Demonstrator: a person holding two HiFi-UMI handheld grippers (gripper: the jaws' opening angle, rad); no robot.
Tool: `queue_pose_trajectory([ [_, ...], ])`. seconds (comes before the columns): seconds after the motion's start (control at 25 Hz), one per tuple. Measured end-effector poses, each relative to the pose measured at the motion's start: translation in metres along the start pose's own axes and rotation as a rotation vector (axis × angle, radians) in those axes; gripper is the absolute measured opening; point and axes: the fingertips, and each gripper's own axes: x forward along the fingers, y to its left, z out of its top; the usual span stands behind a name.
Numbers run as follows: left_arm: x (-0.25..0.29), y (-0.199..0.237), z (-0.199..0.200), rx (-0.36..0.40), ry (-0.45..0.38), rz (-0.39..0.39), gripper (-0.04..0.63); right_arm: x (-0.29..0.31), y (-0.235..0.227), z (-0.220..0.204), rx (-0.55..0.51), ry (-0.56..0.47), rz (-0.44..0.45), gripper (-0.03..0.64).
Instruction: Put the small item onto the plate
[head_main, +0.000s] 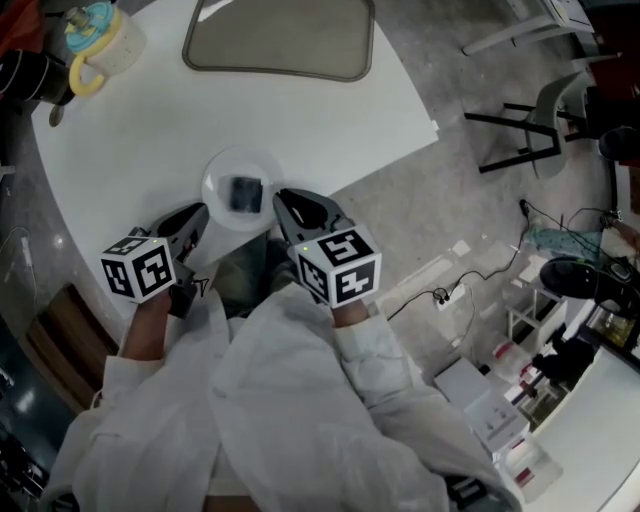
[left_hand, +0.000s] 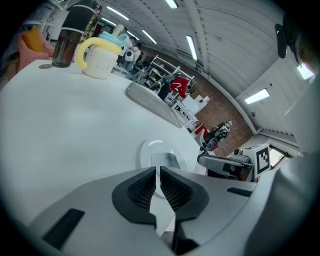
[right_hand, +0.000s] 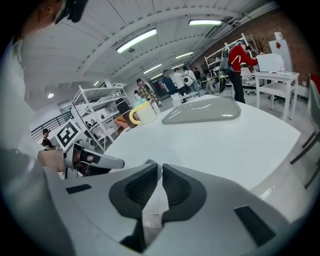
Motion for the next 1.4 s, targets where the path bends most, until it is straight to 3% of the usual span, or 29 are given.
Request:
queue_pose_trajectory([
  [0.36,0.006,0.010,-0.010,0.008,0.024,0.045,0.014,0.006,-0.010,-0.017,0.030,0.048,-0.012,0.018],
  [0.52,0.006,0.014,-0.013,-0.024,0.015,0.055,0.014,0.004,-0.018,-0.019,0.027,0.039,-0.064,0.020],
  [0.8,0.003,0.019,-0.019,-0.078,0.004,0.082,0.015,0.005,-0.018,-0.028,0.070,0.055,-0.060,0.064],
  [0.96,0.005,0.015,-0.024,-0.112,0.016,0.072,0.083,0.003,-0.018,-0.034,0.069,0.073,-0.062,0.080],
  [1.4,0.010,0.008,-0.033,-0.124,0.048,0.059,0.100,0.007,-0.011,-0.053,0.082,0.133,-0.039,0.118],
])
